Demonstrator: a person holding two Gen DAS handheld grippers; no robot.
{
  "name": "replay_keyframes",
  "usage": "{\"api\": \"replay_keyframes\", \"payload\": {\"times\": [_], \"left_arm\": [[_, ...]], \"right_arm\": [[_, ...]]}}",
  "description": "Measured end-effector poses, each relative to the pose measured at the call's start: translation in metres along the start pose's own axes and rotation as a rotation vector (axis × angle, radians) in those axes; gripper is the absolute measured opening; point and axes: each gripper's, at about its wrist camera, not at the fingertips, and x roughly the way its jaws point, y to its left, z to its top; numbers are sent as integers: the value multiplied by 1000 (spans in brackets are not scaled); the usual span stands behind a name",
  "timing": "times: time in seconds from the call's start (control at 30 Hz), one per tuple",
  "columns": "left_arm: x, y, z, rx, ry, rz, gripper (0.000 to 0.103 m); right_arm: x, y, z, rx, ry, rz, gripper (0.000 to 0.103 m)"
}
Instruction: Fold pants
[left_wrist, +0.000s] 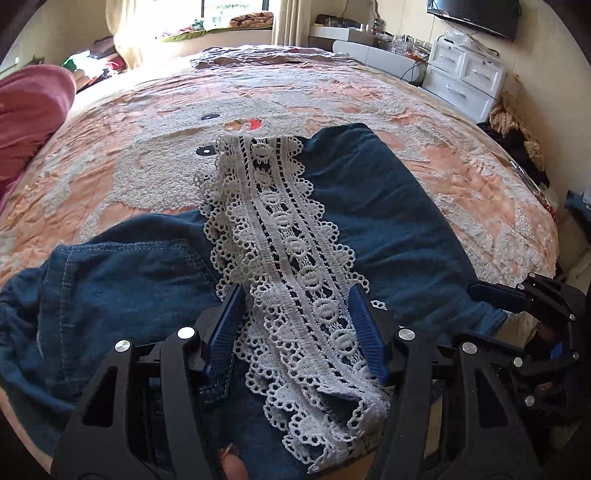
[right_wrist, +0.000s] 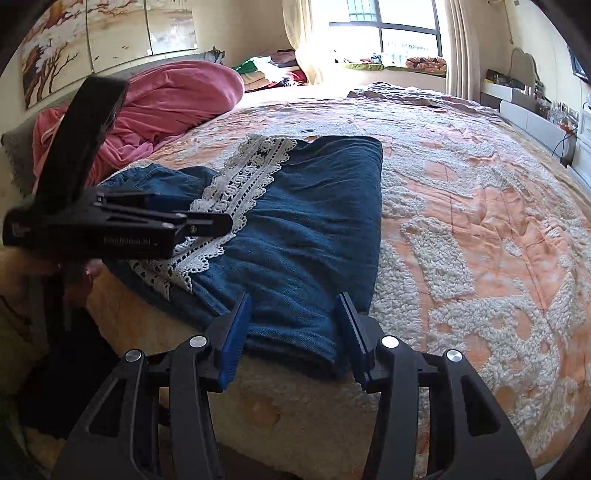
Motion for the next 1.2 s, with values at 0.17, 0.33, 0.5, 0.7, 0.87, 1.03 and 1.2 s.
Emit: {"api": "replay_keyframes", "payload": {"times": [0.17, 0.33, 0.5, 0.7, 0.87, 1.03, 1.2], "left_arm": [[-7, 6, -1, -56, -12, -28, 59], [-40, 14, -6, -109, -28, -50, 78], [-76, 24, -16, -146, -58, -17, 93], [-112, 31, -22, -158, -111, 42, 93], [-128, 47, -35, -208, -114, 66, 93], [-134, 74, -54, -295, -94, 83, 93], [-140, 100, -65, -365, -93, 101, 93]], "right_arm": [[-3, -3, 3, 14, -22, 20, 47], [-29, -14, 11, 126, -79, 66, 55], [-41, -16, 14, 160, -93, 20, 70], [-51, -8, 26, 171, -108, -18, 86], [-61, 2, 37, 158, -119, -16, 92], [-58, 19, 56, 119, -109, 1, 95], [-38, 46, 83, 42, -85, 41, 95]]}}
